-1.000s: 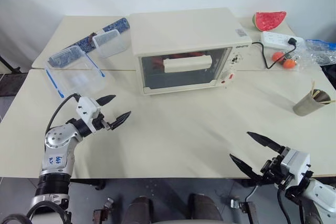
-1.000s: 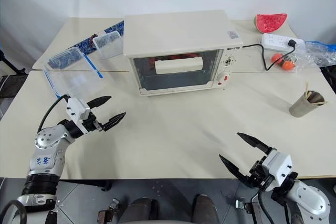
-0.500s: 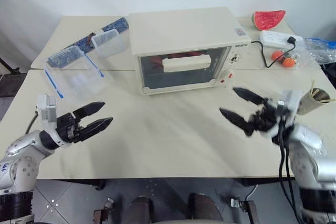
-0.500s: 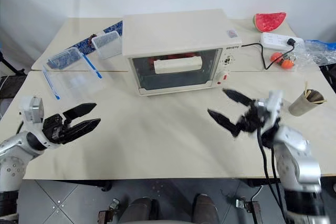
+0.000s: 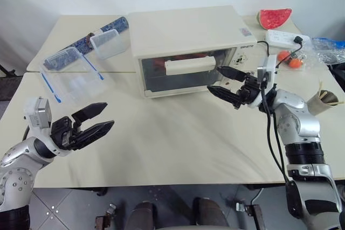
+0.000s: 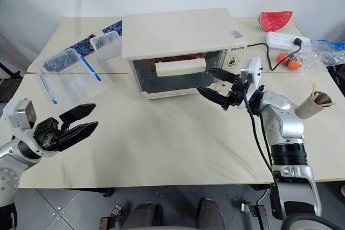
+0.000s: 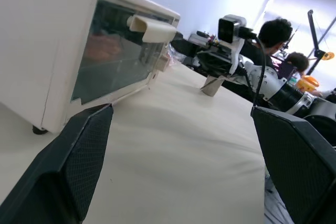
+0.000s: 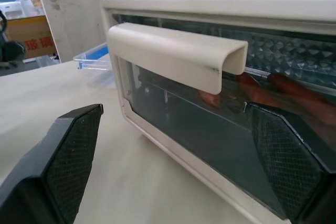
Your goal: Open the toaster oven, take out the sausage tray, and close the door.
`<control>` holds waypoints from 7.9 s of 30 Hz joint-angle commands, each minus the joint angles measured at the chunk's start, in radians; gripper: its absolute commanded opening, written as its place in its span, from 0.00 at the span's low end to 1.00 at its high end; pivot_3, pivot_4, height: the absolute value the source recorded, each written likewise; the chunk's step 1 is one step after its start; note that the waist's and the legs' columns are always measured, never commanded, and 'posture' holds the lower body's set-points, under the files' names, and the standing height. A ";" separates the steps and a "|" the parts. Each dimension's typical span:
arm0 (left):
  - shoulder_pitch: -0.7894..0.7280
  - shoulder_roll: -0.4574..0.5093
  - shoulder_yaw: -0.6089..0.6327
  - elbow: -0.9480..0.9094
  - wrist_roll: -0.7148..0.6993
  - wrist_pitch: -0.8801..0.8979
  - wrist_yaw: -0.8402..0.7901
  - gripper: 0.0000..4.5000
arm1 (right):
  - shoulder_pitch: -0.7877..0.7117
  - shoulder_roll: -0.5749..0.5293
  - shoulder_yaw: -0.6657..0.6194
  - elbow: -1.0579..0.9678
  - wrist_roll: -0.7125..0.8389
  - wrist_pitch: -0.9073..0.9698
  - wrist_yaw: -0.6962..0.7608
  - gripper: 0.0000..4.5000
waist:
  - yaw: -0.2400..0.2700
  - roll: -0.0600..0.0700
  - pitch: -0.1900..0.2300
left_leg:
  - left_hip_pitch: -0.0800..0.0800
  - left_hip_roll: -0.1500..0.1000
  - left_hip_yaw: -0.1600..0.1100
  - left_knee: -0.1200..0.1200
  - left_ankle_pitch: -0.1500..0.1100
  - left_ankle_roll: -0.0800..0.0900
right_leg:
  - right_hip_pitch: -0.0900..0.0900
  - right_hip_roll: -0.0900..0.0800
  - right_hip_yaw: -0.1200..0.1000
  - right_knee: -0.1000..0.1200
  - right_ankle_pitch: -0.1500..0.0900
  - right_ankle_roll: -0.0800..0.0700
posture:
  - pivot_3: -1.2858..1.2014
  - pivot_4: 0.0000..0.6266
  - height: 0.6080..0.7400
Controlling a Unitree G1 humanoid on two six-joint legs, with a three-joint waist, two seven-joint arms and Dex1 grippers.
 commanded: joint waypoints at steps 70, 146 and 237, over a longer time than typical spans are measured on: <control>-0.278 -0.241 -0.427 0.388 0.555 -0.434 -0.011 0.00 | 0.399 -0.119 0.016 -0.611 -0.422 0.003 -0.440 1.00 | 0.030 0.000 0.001 | 0.000 0.003 0.003 0.010 -0.001 0.000 | 0.002 0.001 -0.005 0.001 0.001 -0.002 | 0.52 0.24 1.00; 0.032 -0.227 -0.175 -0.020 0.321 -0.358 0.166 1.00 | -0.263 0.093 0.544 0.044 -1.266 -0.395 -0.766 0.01 | -0.040 0.000 0.001 | -0.005 0.005 0.011 0.001 -0.002 -0.002 | -0.014 0.000 -0.005 0.008 0.001 -0.002 | 0.52 0.24 1.00; -0.406 -0.143 -0.330 0.298 -0.953 0.609 1.138 0.00 | 0.427 -0.190 0.248 -0.674 -1.091 -0.611 -0.585 0.00 | 0.020 -0.001 0.001 | -0.004 0.005 0.007 0.015 -0.002 -0.002 | -0.011 0.000 -0.002 0.013 0.001 -0.003 | 0.52 0.24 1.00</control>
